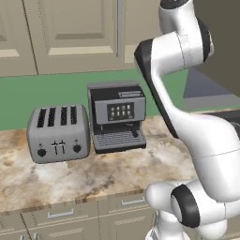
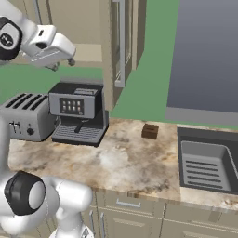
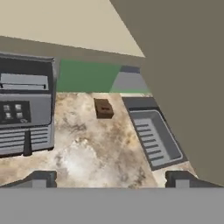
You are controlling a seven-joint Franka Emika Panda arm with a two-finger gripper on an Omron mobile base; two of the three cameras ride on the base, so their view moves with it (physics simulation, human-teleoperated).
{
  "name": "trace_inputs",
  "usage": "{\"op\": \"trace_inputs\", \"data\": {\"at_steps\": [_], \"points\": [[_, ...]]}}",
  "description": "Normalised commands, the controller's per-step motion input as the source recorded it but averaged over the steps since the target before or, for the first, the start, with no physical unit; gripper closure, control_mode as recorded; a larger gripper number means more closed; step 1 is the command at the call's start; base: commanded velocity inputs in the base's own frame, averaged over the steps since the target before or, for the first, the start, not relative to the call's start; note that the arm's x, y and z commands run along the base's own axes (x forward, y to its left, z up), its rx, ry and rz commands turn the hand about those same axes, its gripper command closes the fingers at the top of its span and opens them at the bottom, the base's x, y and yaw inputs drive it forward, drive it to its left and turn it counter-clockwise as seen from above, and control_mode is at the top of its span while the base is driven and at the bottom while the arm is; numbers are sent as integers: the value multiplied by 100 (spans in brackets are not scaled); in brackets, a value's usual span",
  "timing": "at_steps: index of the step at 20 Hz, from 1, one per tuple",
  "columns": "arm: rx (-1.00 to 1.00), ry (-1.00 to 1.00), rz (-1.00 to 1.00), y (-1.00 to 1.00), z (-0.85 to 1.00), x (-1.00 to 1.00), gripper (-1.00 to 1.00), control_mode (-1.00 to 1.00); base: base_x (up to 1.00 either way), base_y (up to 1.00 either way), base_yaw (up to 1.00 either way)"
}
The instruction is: Open the cabinet. Pick the bar soap and place it next to the sink. Then close the cabinet.
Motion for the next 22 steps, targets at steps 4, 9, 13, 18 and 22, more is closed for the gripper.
{"op": "trace_inputs", "data": {"at_steps": [4,9,13,18,22], "points": [[31,-39,0,45,-50,47,-100,-100,0,0,0],[25,-40,0,21,-31,9,-100,-100,0,0,0],[23,-34,0,6,17,-41,-100,-100,0,0,0],[6,-17,12,13,61,-66,-100,-100,0,0,0],[0,-1,28,21,34,-59,-100,-100,0,0,0]]}}
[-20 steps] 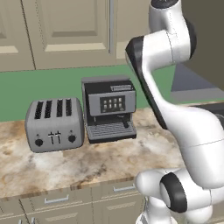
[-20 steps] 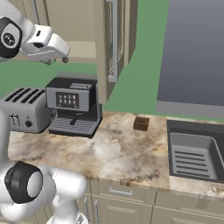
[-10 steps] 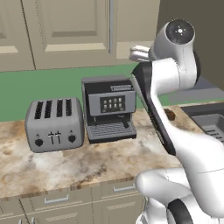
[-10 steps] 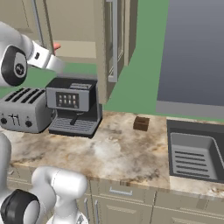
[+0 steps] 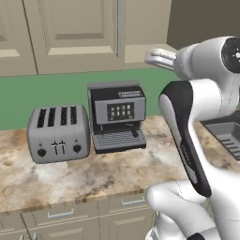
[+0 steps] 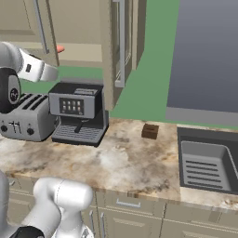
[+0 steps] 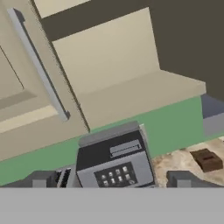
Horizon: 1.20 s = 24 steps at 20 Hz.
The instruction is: Open the cabinet. Pick the bar soap and place it next to the sink. Then close the cabinet.
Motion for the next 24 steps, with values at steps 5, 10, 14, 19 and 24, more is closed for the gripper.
{"op": "trace_inputs", "data": {"at_steps": [5,10,14,19,24], "points": [[-1,1,30,26,10,-44,-100,-100,0,0,0],[-3,7,14,36,0,-2,-100,-100,0,0,0],[-17,13,0,43,0,4,-100,-100,0,0,0],[-27,8,-4,20,0,14,-100,-100,0,0,0],[-25,1,-12,1,0,18,-100,-100,0,0,0]]}}
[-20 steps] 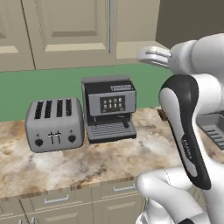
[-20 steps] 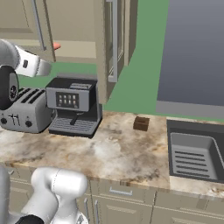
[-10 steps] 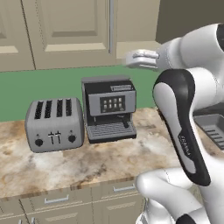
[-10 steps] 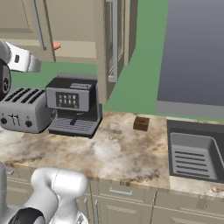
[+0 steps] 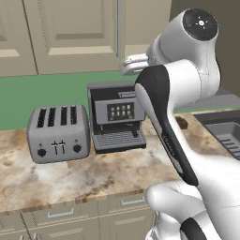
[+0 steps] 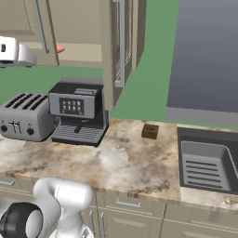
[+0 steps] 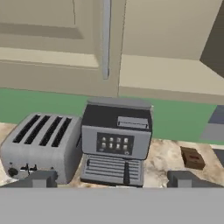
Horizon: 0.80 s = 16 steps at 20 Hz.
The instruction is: Open the cabinet. Pick the bar soap and place it next to the sink. Then close the cabinet.
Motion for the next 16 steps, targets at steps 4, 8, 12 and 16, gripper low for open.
{"op": "trace_inputs", "data": {"at_steps": [4,8,12,16], "points": [[-8,0,-11,0,0,26,-100,-100,0,0,0],[0,-1,-5,0,0,47,-100,-100,0,0,0],[0,-2,-5,0,0,36,-100,-100,0,0,0],[0,-4,-2,2,0,36,-100,-100,0,0,0]]}}
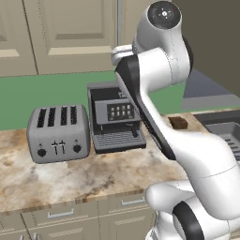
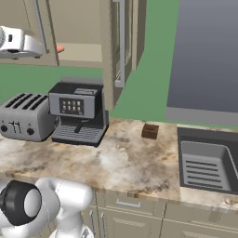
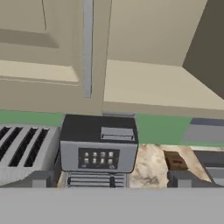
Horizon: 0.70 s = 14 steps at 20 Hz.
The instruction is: Open the cabinet. Pick the bar soap and place it next to the sink. Then close the cabinet.
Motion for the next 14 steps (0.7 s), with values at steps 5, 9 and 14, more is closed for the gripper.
{"op": "trace_inputs", "data": {"at_steps": [5,9,14], "points": [[9,-12,0,6,0,33,-100,-100,0,0,0],[10,-16,0,6,0,29,-100,-100,0,0,0],[7,-13,0,4,2,11,-100,-100,0,0,0]]}}
